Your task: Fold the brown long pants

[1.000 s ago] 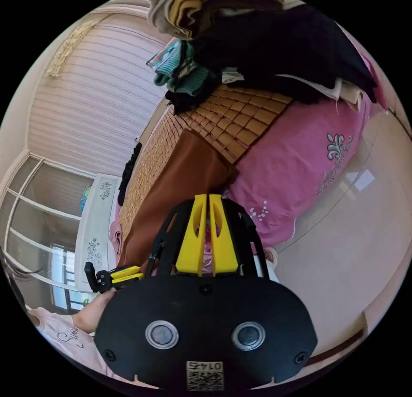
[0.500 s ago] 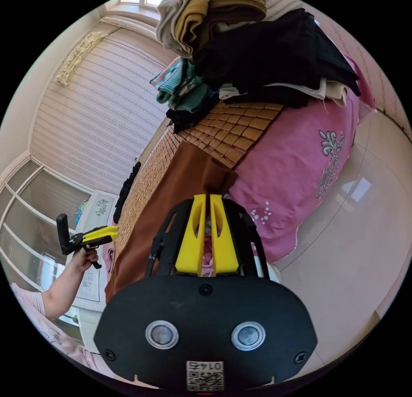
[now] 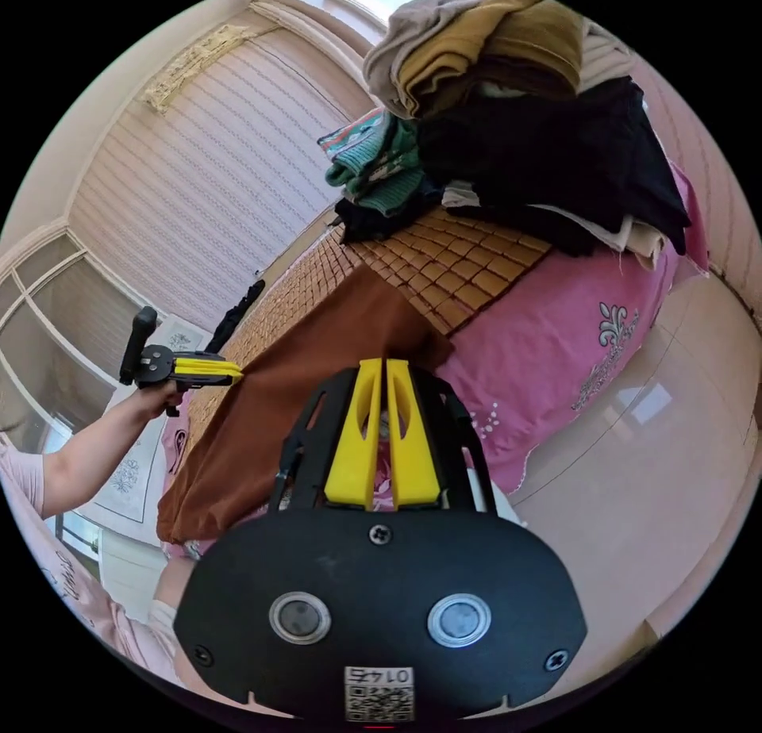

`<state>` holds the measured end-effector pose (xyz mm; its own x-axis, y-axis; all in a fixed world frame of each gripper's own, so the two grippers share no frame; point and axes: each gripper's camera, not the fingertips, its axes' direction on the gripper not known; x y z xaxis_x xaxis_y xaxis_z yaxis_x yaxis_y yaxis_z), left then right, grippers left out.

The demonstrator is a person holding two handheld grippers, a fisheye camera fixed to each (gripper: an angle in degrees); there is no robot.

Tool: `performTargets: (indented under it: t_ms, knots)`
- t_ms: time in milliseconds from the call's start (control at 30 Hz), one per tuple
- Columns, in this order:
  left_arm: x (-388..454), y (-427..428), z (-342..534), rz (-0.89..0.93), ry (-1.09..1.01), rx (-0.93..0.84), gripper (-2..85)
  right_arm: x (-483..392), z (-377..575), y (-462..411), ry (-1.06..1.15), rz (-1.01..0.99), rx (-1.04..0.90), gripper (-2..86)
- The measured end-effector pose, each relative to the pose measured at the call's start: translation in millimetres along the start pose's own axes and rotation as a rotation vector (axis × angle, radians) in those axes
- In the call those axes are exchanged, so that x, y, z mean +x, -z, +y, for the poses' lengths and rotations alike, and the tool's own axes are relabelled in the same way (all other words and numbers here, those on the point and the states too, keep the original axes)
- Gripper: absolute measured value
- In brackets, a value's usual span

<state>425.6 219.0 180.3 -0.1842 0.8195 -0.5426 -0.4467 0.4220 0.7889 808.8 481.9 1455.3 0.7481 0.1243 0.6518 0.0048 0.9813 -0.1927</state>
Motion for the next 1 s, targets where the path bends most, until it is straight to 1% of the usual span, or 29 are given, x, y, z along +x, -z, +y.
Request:
performTargets:
  t_ms: [33,67,100,167,200,233,300,367,400,467,533,600,700,800,867,900,967,1000]
  knots:
    - [-2.5,7.5,2.7,-0.038,-0.018,0.024,-0.7,-10.3,-1.5,3.2,0.028,0.028,0.000,-0.4]
    - [-8.4,8.7,4.9,-0.034,-0.002,0.036,-0.7,-19.7,-3.8,3.0,0.050,0.061,-0.014,-0.6]
    - [-12.1,7.1,5.6,-0.014,0.017,0.035,-0.6,-23.9,-4.9,1.7,0.059,0.080,-0.025,-0.6]
    - [-24.4,-10.8,7.9,0.095,0.114,0.005,-0.3,-36.7,-8.8,-8.7,0.083,0.152,-0.110,-0.6]
    - [-24.9,-16.3,9.0,0.113,0.131,-0.005,-0.2,-39.5,-8.7,-9.3,0.090,0.153,-0.115,-0.5]
    - [-25.1,-16.4,13.6,0.125,0.154,0.035,0.1,-45.7,-8.0,-6.0,0.095,0.152,-0.108,-0.4]
    - [-25.7,-12.2,18.6,0.128,0.164,0.034,1.0,-62.8,-7.9,-4.0,0.152,0.184,-0.126,0.0]
    - [-22.7,-4.6,26.9,0.083,0.140,0.038,4.2,-95.6,-8.3,-5.8,0.238,0.312,-0.160,0.2]
    - [-21.8,-2.6,29.2,0.062,0.138,0.041,4.6,-104.6,-7.8,-6.8,0.260,0.350,-0.165,0.2]
    - [-16.9,4.5,37.4,0.025,0.111,0.048,4.8,-140.3,-6.1,-14.4,0.360,0.510,-0.208,0.3]
    - [-13.9,9.7,43.7,0.023,0.089,0.056,4.1,-162.3,-8.2,-20.2,0.427,0.598,-0.264,0.3]
    - [-13.1,16.0,51.3,0.004,0.080,0.065,3.7,-175.9,-13.6,-20.5,0.445,0.622,-0.311,0.3]
    - [-12.9,34.1,72.6,-0.044,0.072,0.111,2.0,-189.1,-24.8,-13.1,0.453,0.586,-0.366,0.1]
    - [-18.2,63.3,114.0,-0.159,0.143,0.195,0.9,-204.3,-31.6,2.1,0.491,0.558,-0.389,0.2]
    - [-28.0,91.9,172.8,-0.233,0.223,0.260,1.5,-229.2,-31.1,28.9,0.539,0.551,-0.308,1.4]
    - [-31.0,98.2,192.0,-0.237,0.247,0.274,1.8,-236.6,-30.2,35.7,0.550,0.555,-0.282,1.8]
    - [-42.1,114.6,281.4,-0.217,0.368,0.254,4.9,-274.7,-24.6,52.8,0.642,0.651,-0.199,6.4]
    - [-43.5,117.6,306.9,-0.213,0.403,0.245,5.3,-286.5,-22.7,54.1,0.679,0.676,-0.181,7.4]
